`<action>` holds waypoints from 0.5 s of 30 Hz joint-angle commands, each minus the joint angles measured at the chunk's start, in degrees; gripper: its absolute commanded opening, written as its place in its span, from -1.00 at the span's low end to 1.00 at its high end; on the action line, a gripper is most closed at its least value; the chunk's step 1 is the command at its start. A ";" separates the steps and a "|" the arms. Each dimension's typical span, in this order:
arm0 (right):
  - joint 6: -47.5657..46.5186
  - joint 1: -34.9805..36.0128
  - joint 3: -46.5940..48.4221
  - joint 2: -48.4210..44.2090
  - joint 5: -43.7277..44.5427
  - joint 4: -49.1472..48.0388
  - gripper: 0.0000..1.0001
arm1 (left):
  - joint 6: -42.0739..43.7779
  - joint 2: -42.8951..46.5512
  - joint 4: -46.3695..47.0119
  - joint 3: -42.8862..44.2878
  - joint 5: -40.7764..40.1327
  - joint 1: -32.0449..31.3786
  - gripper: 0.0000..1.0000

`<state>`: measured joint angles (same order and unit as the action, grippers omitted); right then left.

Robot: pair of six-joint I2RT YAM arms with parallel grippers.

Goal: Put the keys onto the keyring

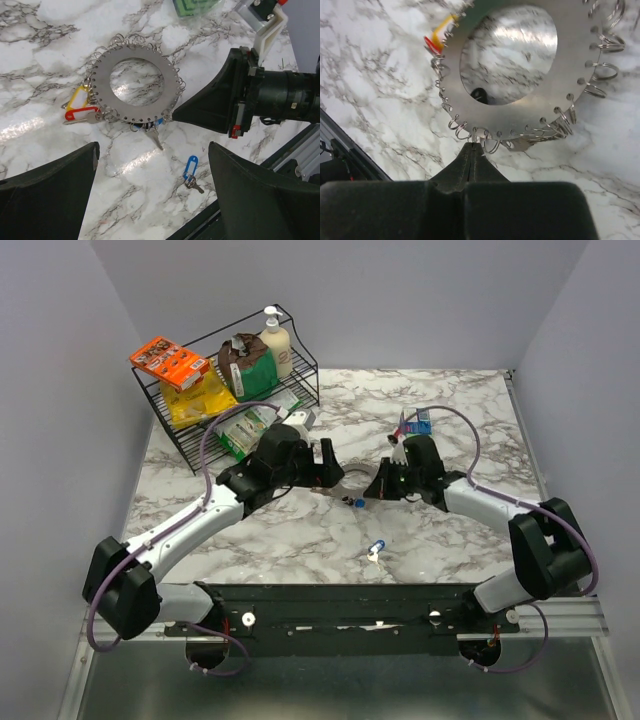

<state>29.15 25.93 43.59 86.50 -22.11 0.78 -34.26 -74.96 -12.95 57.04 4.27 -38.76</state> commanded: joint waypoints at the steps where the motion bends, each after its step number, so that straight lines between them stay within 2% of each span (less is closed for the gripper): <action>1: -7.87 0.61 6.58 -3.26 -0.21 4.93 -0.99 | 4.10 5.08 0.12 -2.10 -3.22 1.58 0.97; 6: -14.28 1.49 12.03 -3.97 -3.55 9.24 -0.99 | 6.74 10.34 0.03 -3.24 -2.87 4.22 0.97; 15: -19.29 4.47 18.10 -5.73 -15.23 10.12 -0.99 | 18.61 22.20 3.54 -7.46 6.09 7.82 0.97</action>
<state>13.89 28.56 58.17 82.81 -29.17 9.76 -23.29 -58.37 -12.14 51.37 4.80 -31.44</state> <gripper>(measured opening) 0.012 0.988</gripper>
